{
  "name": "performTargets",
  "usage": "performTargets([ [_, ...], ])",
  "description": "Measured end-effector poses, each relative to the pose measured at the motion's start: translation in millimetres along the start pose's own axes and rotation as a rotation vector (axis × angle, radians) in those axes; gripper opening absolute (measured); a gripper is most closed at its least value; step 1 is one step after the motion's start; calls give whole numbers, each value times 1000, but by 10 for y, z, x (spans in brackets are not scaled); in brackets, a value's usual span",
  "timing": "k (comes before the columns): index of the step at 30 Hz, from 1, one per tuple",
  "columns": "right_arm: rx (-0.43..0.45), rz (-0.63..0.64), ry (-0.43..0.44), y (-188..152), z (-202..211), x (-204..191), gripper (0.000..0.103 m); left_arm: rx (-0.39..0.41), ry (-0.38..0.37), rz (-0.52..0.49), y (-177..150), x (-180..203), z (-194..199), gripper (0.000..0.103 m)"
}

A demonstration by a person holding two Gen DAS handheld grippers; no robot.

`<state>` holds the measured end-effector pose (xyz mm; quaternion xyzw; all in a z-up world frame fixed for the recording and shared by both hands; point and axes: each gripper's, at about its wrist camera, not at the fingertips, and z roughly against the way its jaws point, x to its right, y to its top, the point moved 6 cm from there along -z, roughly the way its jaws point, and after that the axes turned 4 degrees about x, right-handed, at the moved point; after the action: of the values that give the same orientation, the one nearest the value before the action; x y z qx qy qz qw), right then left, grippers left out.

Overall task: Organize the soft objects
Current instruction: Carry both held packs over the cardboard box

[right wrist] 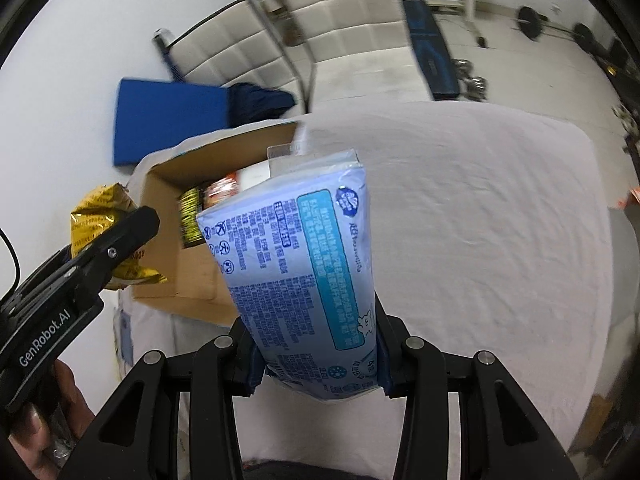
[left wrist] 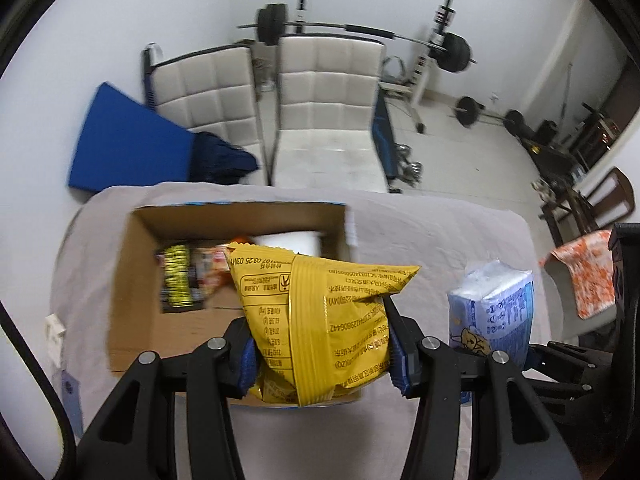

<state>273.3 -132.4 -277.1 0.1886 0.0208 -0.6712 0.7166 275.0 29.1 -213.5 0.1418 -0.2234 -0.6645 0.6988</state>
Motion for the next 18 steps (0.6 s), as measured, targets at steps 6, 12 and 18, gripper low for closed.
performTargets([
  [6, -34, 72, 35, -36, -286, -659, 45, 18, 60, 46, -53, -653, 80, 48],
  [12, -89, 87, 74, -70, -731, -1169, 45, -15, 98, 92, -150, -1215, -60, 48],
  [18, -164, 28, 107, -84, -1390, -1412, 45, -128, 111, 102, -347, -1655, -519, 48],
])
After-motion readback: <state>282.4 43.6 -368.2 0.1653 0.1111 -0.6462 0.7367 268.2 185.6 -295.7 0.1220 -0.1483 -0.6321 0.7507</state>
